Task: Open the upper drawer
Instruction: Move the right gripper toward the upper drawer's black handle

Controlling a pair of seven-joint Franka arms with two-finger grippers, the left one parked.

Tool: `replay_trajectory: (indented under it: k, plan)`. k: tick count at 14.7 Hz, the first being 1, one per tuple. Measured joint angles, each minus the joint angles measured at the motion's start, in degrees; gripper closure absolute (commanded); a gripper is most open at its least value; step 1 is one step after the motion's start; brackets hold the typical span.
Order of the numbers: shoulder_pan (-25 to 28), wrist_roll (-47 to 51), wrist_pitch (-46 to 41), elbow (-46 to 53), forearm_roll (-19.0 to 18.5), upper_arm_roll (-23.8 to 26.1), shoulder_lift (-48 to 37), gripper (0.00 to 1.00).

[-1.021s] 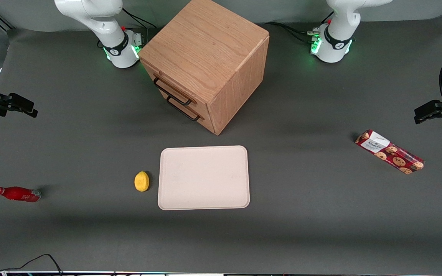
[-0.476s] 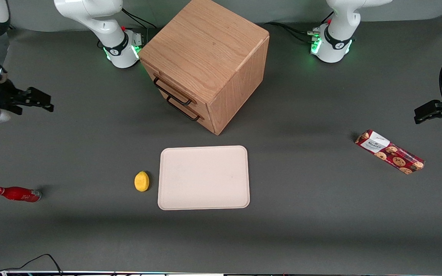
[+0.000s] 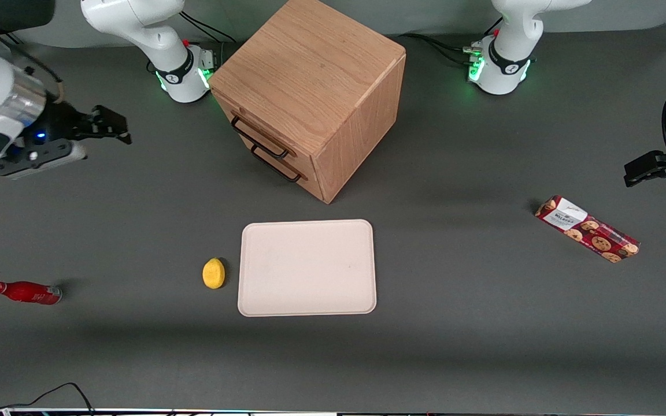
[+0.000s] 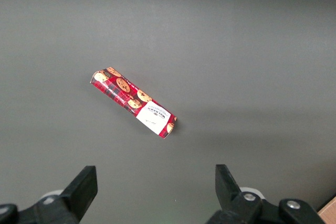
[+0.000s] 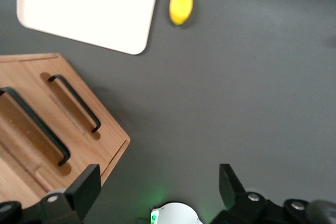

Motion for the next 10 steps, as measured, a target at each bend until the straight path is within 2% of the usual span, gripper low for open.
replay_trajectory:
  k: [3, 10]
  plan:
    - [7.1, -0.1, 0.0, 0.0, 0.1, -1.6, 0.0, 0.00]
    - [20.1, -0.1, 0.2, 0.0, 0.6, -4.0, 0.8, 0.00]
